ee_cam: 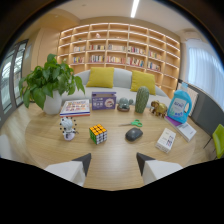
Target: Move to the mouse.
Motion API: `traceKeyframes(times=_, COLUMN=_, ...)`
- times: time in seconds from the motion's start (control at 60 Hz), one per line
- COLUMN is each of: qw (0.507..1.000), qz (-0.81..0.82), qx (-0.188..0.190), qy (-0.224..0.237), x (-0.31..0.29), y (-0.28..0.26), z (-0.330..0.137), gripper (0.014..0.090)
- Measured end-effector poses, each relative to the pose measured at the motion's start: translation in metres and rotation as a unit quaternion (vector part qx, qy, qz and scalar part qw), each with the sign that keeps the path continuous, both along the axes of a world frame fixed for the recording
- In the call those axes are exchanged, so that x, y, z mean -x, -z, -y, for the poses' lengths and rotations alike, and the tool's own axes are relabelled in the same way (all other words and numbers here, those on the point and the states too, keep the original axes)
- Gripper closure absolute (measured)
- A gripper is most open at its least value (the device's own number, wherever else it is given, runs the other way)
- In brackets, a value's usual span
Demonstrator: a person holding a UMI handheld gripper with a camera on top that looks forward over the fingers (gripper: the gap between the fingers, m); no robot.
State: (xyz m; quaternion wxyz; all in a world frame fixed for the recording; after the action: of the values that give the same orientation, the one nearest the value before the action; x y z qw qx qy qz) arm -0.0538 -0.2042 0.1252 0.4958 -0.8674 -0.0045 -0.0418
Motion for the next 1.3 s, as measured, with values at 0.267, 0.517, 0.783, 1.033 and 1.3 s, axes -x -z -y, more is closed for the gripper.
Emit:
traceKeyframes(times=0.267, qw=1.0, qz=0.014, qx=0.007, qy=0.005, x=-0.029, y=0.009, z=0.012, gripper=0.0185)
traceKeyframes(times=0.517, qw=0.999, qz=0.026, qx=0.021, qy=0.019, x=-0.078, y=0.029, z=-0.001, gripper=0.0185)
traceKeyframes(times=0.783, qw=0.999, qz=0.023, qx=0.033, qy=0.024, x=-0.11, y=0.055, z=-0.056, gripper=0.0185)
traceKeyframes(times=1.033, qw=0.999, qz=0.012, qx=0.045, qy=0.016, x=-0.111, y=0.081, z=-0.112, gripper=0.0184)
traceKeyframes(times=1.3, qw=0.998, qz=0.004, qx=0.056, qy=0.014, x=-0.11, y=0.1, z=-0.135, gripper=0.0185)
